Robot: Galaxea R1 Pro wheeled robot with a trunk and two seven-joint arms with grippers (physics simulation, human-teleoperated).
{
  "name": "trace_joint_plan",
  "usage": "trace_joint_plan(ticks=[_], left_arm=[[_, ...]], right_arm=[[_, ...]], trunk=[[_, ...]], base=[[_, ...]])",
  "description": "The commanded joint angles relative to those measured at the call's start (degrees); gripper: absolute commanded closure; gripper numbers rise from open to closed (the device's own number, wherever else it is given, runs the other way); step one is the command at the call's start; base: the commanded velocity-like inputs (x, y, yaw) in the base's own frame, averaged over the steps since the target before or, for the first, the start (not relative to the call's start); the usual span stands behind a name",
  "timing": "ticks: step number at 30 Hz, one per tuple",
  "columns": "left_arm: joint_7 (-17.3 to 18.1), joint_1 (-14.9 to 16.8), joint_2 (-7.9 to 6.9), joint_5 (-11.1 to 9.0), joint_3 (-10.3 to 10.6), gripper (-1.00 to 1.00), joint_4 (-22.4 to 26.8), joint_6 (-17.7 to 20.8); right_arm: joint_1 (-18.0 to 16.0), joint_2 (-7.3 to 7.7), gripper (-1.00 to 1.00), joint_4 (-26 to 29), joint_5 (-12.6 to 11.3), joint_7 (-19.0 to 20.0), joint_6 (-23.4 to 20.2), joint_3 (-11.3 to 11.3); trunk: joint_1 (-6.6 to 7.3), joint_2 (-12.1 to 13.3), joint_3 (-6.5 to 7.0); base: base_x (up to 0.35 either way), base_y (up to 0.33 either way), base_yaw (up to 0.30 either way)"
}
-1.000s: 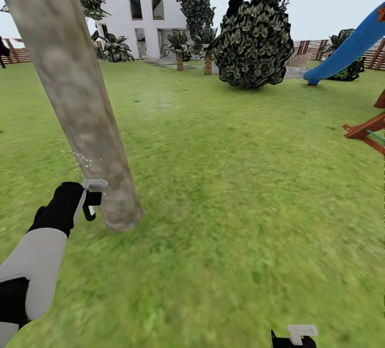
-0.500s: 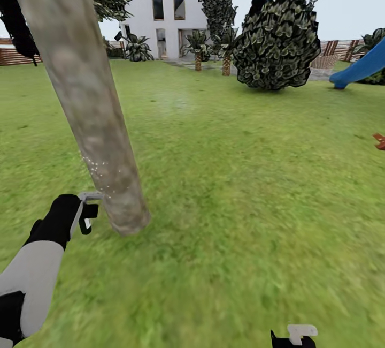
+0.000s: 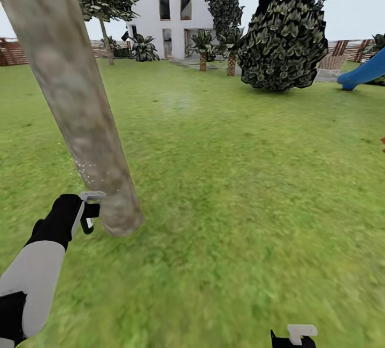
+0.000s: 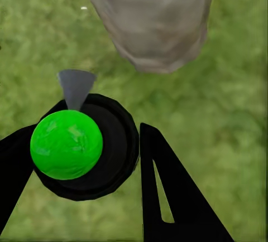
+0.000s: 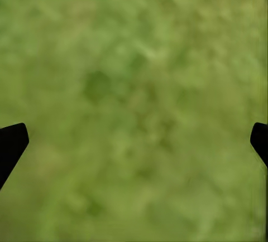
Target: In the garden, pick up the pesticide atomizer on the floor and spray pesticide onto both trees until each tree trunk is fully covered.
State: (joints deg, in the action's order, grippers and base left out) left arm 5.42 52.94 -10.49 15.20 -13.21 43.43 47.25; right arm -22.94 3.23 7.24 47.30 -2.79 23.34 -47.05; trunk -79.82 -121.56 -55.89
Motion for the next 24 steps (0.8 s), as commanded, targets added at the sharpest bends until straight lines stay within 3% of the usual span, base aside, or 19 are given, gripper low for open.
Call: trace_joint_plan(ticks=[1, 9, 12, 16, 24], left_arm=[[0.6, 0.1, 0.21, 0.7, -0.1, 1.00, 0.3, 0.2], [0.7, 2.2, 1.11, 0.6, 0.5, 1.00, 6.6, 1.3], [0.7, 2.4, 1.25, 0.5, 0.5, 1.00, 10.5, 4.3], [0.8, 2.4, 1.26, 0.5, 0.5, 1.00, 11.4, 4.7], [0.8, 2.4, 1.27, 0.6, 0.6, 1.00, 13.1, 4.8]], right_arm=[[0.0, 0.02, -1.00, -0.1, 0.6, -0.3, 0.2, -0.3], [0.0, 0.02, -1.00, -0.1, 0.6, -0.3, 0.2, -0.3], [0.0, 0.02, -1.00, -0.1, 0.6, -0.3, 0.2, -0.3], [0.0, 0.08, -1.00, -0.1, 0.6, -0.3, 0.2, -0.3], [0.0, 0.11, -1.00, -0.1, 0.6, -0.3, 0.2, -0.3]], trunk=[[0.01, 0.0, -0.05], [0.01, 0.0, -0.05], [0.01, 0.0, -0.05], [0.01, 0.0, -0.05], [0.01, 0.0, -0.05]], base=[[0.000, -0.274, 0.274], [0.199, -0.184, 0.276], [0.306, -0.099, 0.253], [0.130, -0.218, 0.051], [-0.084, -0.273, 0.001]])
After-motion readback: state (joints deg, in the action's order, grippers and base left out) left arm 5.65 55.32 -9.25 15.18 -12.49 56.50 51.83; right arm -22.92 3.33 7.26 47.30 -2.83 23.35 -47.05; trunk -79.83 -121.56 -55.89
